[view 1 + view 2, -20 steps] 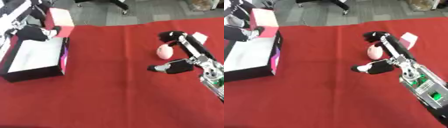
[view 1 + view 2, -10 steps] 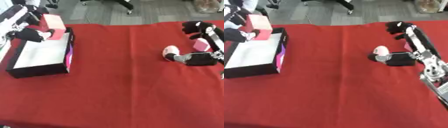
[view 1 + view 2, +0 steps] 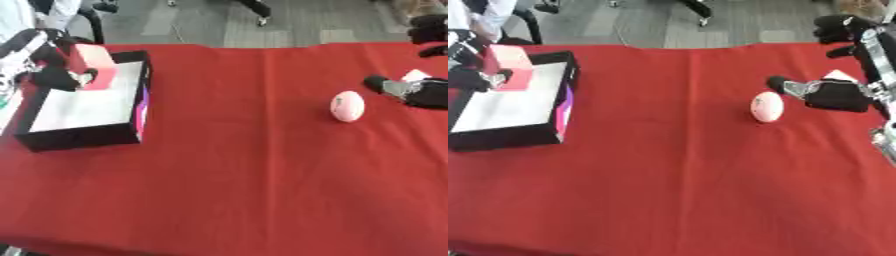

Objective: Pick up the objects with one hand, pass them to the other hand, and then place them into the box on the other side of the table.

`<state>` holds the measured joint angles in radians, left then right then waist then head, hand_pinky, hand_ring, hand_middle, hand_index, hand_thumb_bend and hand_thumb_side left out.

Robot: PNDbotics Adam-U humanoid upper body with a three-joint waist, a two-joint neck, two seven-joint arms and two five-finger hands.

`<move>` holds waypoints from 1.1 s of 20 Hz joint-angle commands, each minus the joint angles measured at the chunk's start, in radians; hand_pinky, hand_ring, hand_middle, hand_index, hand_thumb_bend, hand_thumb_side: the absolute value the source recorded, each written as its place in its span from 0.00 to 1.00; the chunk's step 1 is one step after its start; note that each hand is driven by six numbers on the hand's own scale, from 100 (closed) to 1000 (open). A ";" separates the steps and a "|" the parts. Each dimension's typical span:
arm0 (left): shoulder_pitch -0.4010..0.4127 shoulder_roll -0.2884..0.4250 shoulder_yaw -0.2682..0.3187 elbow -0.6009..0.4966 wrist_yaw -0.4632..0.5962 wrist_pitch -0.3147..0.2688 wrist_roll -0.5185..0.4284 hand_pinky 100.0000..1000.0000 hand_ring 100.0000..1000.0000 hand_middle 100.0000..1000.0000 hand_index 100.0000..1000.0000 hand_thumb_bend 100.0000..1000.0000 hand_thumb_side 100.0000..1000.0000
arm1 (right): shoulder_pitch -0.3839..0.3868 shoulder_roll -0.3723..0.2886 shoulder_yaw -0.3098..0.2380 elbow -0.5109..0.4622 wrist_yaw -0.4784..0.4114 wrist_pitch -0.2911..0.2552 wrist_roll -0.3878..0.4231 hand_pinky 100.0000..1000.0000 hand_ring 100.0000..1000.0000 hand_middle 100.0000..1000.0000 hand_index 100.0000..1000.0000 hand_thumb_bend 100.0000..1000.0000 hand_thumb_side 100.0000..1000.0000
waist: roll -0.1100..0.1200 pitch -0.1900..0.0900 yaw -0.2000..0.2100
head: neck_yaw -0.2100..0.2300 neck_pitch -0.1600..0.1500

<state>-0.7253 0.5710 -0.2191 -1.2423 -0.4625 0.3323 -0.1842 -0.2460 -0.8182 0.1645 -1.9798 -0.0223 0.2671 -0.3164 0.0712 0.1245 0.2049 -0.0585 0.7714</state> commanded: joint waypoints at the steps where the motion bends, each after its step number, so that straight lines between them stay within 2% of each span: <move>1: -0.029 0.006 0.017 0.053 -0.033 -0.011 0.023 0.69 0.54 0.35 0.39 0.00 0.00 | -0.015 -0.039 -0.023 -0.020 -0.012 -0.005 -0.015 0.68 0.75 0.66 0.78 0.71 0.19 | -0.017 0.008 -0.001 | -0.009 -0.001; 7: -0.049 -0.023 0.028 0.161 -0.077 -0.041 0.064 0.70 0.56 0.38 0.43 0.03 0.00 | -0.024 -0.044 -0.035 -0.020 -0.022 -0.017 -0.027 0.68 0.75 0.66 0.78 0.71 0.19 | -0.021 0.016 -0.008 | -0.013 -0.001; 12: -0.055 -0.035 0.034 0.207 -0.104 -0.060 0.086 0.73 0.63 0.48 0.56 0.14 0.00 | -0.028 -0.049 -0.042 -0.020 -0.027 -0.020 -0.032 0.68 0.75 0.66 0.78 0.71 0.19 | -0.021 0.019 -0.010 | -0.002 -0.001; 13: -0.055 -0.035 0.034 0.213 -0.111 -0.063 0.086 0.77 0.70 0.58 0.68 0.23 0.11 | -0.029 -0.051 -0.044 -0.020 -0.028 -0.021 -0.034 0.68 0.75 0.66 0.78 0.71 0.19 | -0.020 0.019 -0.011 | 0.000 -0.001; 15: -0.054 -0.035 0.033 0.221 -0.127 -0.066 0.080 0.80 0.77 0.68 0.77 0.33 0.25 | -0.029 -0.053 -0.046 -0.020 -0.030 -0.022 -0.036 0.68 0.75 0.66 0.78 0.71 0.19 | -0.020 0.019 -0.011 | 0.003 -0.001; 19: -0.052 -0.032 0.036 0.230 -0.166 -0.063 0.068 0.83 0.82 0.72 0.81 0.47 0.41 | -0.028 -0.057 -0.053 -0.020 -0.034 -0.022 -0.041 0.68 0.75 0.66 0.78 0.71 0.19 | -0.019 0.019 -0.012 | 0.004 -0.001; 22: -0.051 -0.031 0.041 0.232 -0.183 -0.059 0.056 0.83 0.81 0.72 0.81 0.49 0.43 | -0.025 -0.061 -0.058 -0.020 -0.037 -0.021 -0.047 0.68 0.74 0.66 0.78 0.71 0.19 | -0.018 0.018 -0.012 | 0.004 -0.001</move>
<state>-0.7574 0.5166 -0.1936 -1.0039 -0.6332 0.2725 -0.1226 -0.2629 -0.8418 0.1237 -1.9799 -0.0552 0.2467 -0.3568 0.0641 0.1391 0.1925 -0.0564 0.7715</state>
